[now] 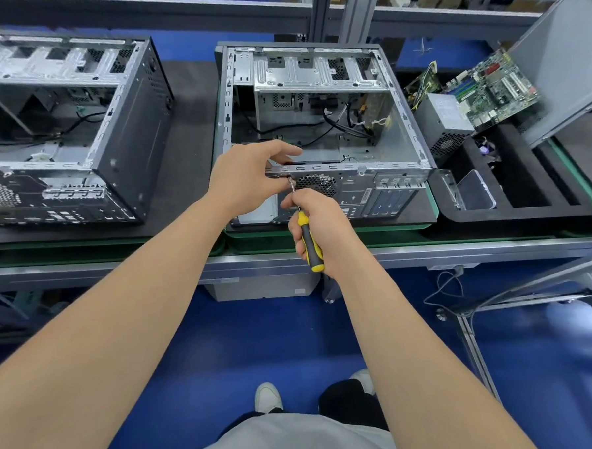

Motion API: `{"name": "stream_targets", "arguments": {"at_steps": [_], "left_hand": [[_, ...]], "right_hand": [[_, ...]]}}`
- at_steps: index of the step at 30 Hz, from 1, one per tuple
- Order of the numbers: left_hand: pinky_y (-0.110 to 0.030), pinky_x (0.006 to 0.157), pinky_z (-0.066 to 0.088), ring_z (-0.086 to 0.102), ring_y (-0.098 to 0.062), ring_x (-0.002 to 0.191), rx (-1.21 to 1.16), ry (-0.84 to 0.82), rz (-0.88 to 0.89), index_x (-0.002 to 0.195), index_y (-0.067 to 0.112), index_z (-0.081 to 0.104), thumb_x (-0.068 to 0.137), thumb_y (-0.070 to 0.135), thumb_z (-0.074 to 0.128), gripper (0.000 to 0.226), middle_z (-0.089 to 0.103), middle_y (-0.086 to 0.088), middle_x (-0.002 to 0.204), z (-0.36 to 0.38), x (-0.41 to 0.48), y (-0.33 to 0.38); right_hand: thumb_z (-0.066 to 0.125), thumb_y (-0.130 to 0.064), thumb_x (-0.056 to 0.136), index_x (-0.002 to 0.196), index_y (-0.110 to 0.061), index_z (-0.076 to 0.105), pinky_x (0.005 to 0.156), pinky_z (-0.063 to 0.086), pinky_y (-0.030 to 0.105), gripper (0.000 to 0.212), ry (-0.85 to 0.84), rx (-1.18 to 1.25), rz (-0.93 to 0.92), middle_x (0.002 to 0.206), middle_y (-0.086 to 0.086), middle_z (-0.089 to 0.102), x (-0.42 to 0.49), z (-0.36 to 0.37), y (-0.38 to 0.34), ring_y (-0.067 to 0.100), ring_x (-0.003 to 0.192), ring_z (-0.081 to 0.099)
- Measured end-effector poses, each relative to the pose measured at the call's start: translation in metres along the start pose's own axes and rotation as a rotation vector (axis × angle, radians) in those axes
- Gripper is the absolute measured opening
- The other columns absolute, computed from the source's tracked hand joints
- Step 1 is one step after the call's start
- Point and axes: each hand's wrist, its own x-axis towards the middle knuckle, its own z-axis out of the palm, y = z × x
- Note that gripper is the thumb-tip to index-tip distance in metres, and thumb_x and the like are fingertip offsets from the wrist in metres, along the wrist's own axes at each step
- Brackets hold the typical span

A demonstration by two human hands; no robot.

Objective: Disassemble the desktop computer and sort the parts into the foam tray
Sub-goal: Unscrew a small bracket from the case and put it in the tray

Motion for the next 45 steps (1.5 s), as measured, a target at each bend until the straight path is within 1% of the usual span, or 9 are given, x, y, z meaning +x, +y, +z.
{"name": "stream_targets", "arguments": {"at_steps": [7,12,20,24,28,31,34,41,45], "left_hand": [[-0.023,0.070,0.043,0.055,0.003,0.086,-0.004,-0.010,-0.019,0.125,0.051,0.063,0.086,0.039,0.076,0.043,0.070,0.027,0.108,0.000,0.003,-0.002],[-0.022,0.070,0.043,0.054,0.006,0.082,-0.017,-0.020,-0.023,0.124,0.051,0.063,0.086,0.038,0.077,0.043,0.071,0.026,0.107,-0.001,0.003,-0.001],[-0.030,0.078,0.053,0.058,-0.003,0.084,-0.031,-0.036,-0.017,0.121,0.050,0.067,0.085,0.033,0.078,0.041,0.071,0.023,0.108,-0.002,0.003,0.004],[-0.031,0.079,0.054,0.062,-0.006,0.090,-0.036,-0.023,-0.019,0.119,0.050,0.067,0.083,0.037,0.081,0.040,0.072,0.021,0.109,-0.002,0.001,0.005],[-0.033,0.079,0.055,0.063,-0.006,0.091,-0.032,-0.003,-0.021,0.118,0.048,0.068,0.084,0.035,0.079,0.038,0.072,0.022,0.108,-0.002,-0.001,0.006],[-0.033,0.078,0.055,0.063,-0.004,0.092,-0.028,0.004,-0.036,0.118,0.048,0.067,0.084,0.035,0.079,0.038,0.071,0.024,0.108,-0.002,-0.002,0.006],[-0.034,0.080,0.055,0.063,-0.002,0.094,-0.032,0.015,-0.036,0.118,0.047,0.067,0.084,0.035,0.078,0.038,0.071,0.024,0.108,-0.002,-0.002,0.007],[-0.034,0.081,0.054,0.062,-0.002,0.094,-0.025,0.017,-0.047,0.118,0.048,0.066,0.085,0.037,0.078,0.037,0.071,0.025,0.106,-0.001,-0.001,0.006],[-0.030,0.076,0.052,0.058,0.000,0.089,-0.026,0.006,-0.037,0.118,0.049,0.066,0.085,0.036,0.078,0.037,0.071,0.024,0.106,-0.003,0.000,0.006]], "right_hand": [[0.041,-0.034,0.113,0.104,-0.015,0.060,0.030,0.031,0.017,0.029,-0.401,0.822,0.208,0.056,-0.005,0.038,-0.006,0.003,0.009,0.004,0.033,0.036],[0.040,-0.030,0.115,0.101,-0.012,0.058,0.026,0.025,0.017,0.029,-0.315,0.791,0.165,0.056,-0.005,0.038,-0.005,0.008,0.005,0.004,0.029,0.030],[0.039,-0.023,0.109,0.093,-0.018,0.053,0.041,0.038,0.027,0.022,0.323,-0.554,-0.253,0.076,0.007,0.055,-0.007,0.026,-0.004,0.026,0.050,0.053],[0.043,-0.021,0.108,0.118,-0.019,0.053,0.062,0.040,0.039,0.014,0.493,-1.062,-0.392,0.080,0.002,0.046,-0.004,0.029,0.007,0.033,0.075,0.052],[0.041,-0.029,0.107,0.096,-0.023,0.058,0.057,0.048,0.038,0.021,0.438,-0.784,-0.386,0.082,0.004,0.062,-0.005,0.024,0.001,0.032,0.069,0.062],[0.042,-0.026,0.098,0.088,-0.016,0.066,0.041,0.040,0.028,0.028,0.298,-0.336,-0.103,0.066,0.006,0.058,-0.004,0.019,-0.007,0.025,0.039,0.047],[0.044,-0.021,0.100,0.097,-0.007,0.068,0.041,0.034,0.023,0.028,0.056,0.183,0.136,0.064,0.004,0.054,-0.006,0.013,-0.010,0.017,0.040,0.038],[0.042,-0.025,0.112,0.101,-0.010,0.059,0.033,0.035,0.013,0.026,-0.350,0.826,0.183,0.077,0.003,0.058,-0.009,0.003,0.006,0.005,0.037,0.044],[0.040,-0.025,0.114,0.096,-0.007,0.058,0.027,0.027,0.014,0.031,-0.364,0.985,0.182,0.065,0.000,0.052,-0.009,0.012,0.010,0.006,0.029,0.035]]}}
